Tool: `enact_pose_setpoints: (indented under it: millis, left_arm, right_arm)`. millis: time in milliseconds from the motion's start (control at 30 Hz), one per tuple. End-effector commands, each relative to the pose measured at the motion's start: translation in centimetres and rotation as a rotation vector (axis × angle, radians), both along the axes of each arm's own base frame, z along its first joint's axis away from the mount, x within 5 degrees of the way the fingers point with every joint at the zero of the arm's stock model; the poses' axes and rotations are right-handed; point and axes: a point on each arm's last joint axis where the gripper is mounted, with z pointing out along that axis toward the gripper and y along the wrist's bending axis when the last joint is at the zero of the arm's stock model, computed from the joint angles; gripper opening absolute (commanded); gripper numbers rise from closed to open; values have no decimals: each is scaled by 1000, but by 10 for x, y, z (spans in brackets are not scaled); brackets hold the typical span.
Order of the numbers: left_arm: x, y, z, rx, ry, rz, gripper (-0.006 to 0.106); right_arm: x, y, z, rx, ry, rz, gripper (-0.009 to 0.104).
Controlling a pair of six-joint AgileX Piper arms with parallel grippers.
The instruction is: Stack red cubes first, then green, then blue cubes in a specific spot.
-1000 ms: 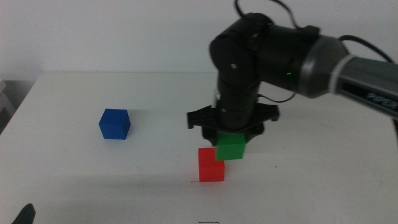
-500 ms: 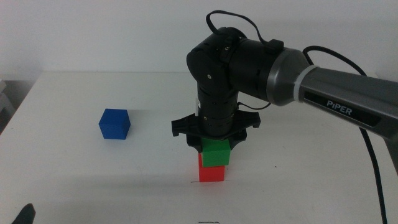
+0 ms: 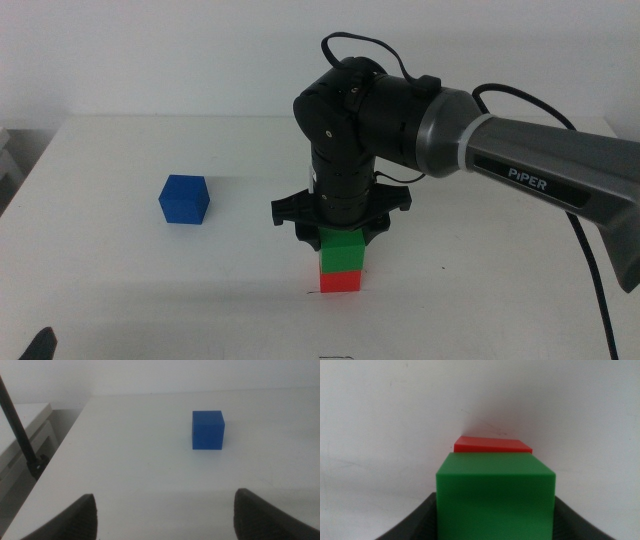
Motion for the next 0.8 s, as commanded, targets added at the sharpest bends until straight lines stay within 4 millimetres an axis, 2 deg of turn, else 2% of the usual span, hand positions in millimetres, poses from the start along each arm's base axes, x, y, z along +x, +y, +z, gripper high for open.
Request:
enact_pose_setpoints:
  millis: [0, 100, 233, 300, 500, 567, 633, 700, 767]
  left_arm:
    - [0, 1, 8, -3, -103, 14, 93]
    - [0, 1, 8, -3, -103, 14, 93]
    - [0, 1, 8, -3, -103, 14, 93]
    - [0, 1, 8, -3, -103, 14, 93]
    - [0, 1, 8, -3, -103, 14, 93]
    - [0, 1, 8, -3, -103, 14, 93]
    - [0, 1, 8, -3, -103, 14, 93]
    - [0, 1, 8, -3, -103, 14, 93]
    - [0, 1, 8, -3, -103, 14, 93]
  right_arm:
    - [-2, -3, 32, 54, -79, 11, -1]
    - [0, -4, 31, 33, -95, 13, 10]
    - [1, -5, 31, 28, -102, 16, 32]
    - [3, -4, 32, 31, -122, 39, 50]
    - [3, -3, 36, 47, -149, 73, 82]
    - [1, -9, 49, 57, -171, 91, 86]
    - [-8, -20, 73, 82, -212, 115, 88]
    - [-22, -39, 98, 107, -276, 156, 88]
    - [-39, -61, 113, 137, -313, 191, 87]
